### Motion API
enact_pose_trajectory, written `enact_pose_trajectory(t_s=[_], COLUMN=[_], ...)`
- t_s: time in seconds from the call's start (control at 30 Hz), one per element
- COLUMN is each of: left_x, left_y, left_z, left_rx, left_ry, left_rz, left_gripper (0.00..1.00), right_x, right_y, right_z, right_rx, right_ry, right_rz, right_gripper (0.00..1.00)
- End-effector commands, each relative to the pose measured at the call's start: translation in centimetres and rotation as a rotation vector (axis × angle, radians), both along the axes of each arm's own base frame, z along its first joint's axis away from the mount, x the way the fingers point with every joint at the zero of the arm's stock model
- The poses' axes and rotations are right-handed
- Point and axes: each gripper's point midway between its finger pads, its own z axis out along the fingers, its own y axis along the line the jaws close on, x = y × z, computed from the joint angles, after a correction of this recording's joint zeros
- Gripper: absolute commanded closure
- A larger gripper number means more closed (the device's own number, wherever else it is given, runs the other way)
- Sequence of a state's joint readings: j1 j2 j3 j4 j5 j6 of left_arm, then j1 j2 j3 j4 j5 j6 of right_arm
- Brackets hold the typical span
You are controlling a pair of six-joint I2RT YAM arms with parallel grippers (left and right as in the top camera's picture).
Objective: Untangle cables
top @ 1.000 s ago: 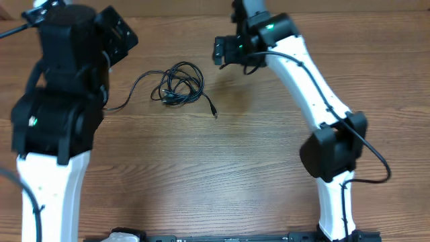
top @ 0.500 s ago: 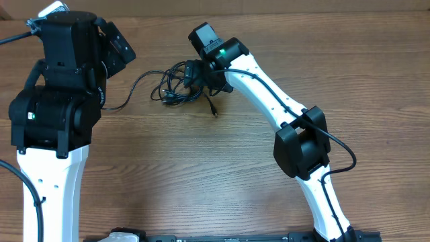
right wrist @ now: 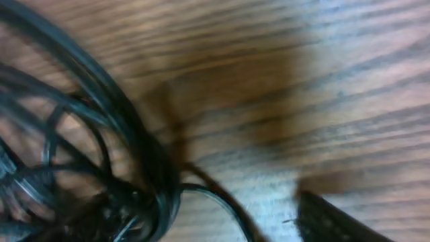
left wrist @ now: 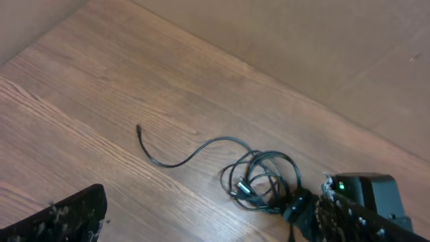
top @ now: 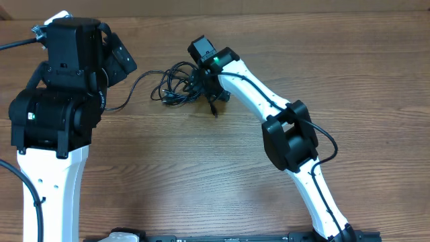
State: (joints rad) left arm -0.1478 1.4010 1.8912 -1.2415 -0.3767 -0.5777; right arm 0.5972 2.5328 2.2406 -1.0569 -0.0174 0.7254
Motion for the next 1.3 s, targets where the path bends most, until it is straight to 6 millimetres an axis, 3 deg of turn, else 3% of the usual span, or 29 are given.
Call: enact_pose_trajectory(t_s=[0.0,0.07,0.1,0.13,0.17,0.27,0.43,0.57,0.63,0.67,0.7,0.73,0.83,0.97,1.07,1.27], left_x=[-0.2,-0.3,-0.4,-0.4,-0.4,-0.3,1.3,2.6,3.2,3.4,3.6,4.1,4.7,5.1,5.1,4.8], left_y=[0.1,0.1,0.1,0.1,0.1,-0.3,-3.8,-6.6,-8.2,-9.0,-9.6,-10.3,-10.7,-10.8,-10.8,-10.3], left_z=[-0.1,-0.2,-0.3,-0.4,-0.4,-0.9,-2.6,-5.1,-6.7,-7.4,-7.9,-8.9,-9.7,-8.8,-7.7,-7.1], left_rx=[0.011,0.012,0.012,0.014,0.016,0.001,-0.010,-0.041,-0.079,-0.101,-0.119,-0.153,-0.174,-0.173,-0.165,-0.140], left_ry=[0.012,0.019,0.023,0.029,0.031,0.049,0.116,0.197,0.241,0.260,0.274,0.299,0.311,0.268,0.226,0.213], left_rz=[-0.014,-0.014,-0.014,-0.014,-0.016,-0.034,-0.280,-0.463,-0.556,-0.603,-0.633,-0.654,-0.663,-0.658,-0.661,-0.646], left_gripper=[0.00,0.00,0.00,0.07,0.00,0.00,0.00,0.00,0.02,0.03,0.05,0.08,0.13,0.13,0.04,0.00], right_x=[0.6,1.0,1.2,1.6,1.8,2.2,1.3,0.7,0.4,0.2,0.0,-0.3,-0.8,-1.1,-1.5,-2.7], right_y=[-0.4,-0.7,-1.2,-1.6,-1.8,-3.3,-7.1,-9.6,-10.5,-10.9,-11.2,-11.8,-13.2,-14.3,-14.6,-14.2], right_z=[-0.3,0.5,1.9,4.3,6.1,12.3,22.5,26.3,26.6,26.4,26.2,25.8,25.2,24.1,22.6,16.6], right_rx=[-0.019,-0.029,-0.036,-0.033,-0.027,-0.028,-0.071,-0.073,-0.080,-0.089,-0.097,-0.116,-0.155,-0.171,-0.192,-0.208], right_ry=[-0.020,-0.043,-0.062,-0.091,-0.116,-0.202,-0.358,-0.413,-0.405,-0.391,-0.377,-0.353,-0.314,-0.266,-0.221,-0.075], right_rz=[-0.011,-0.018,-0.027,-0.023,-0.015,-0.012,-0.019,-0.039,-0.051,-0.054,-0.056,-0.059,-0.074,-0.103,-0.111,-0.088], right_gripper=[0.96,0.96,0.96,0.96,0.96,0.96,0.96,0.96,0.96,0.89,0.48,0.00,0.00,0.00,0.00,0.00])
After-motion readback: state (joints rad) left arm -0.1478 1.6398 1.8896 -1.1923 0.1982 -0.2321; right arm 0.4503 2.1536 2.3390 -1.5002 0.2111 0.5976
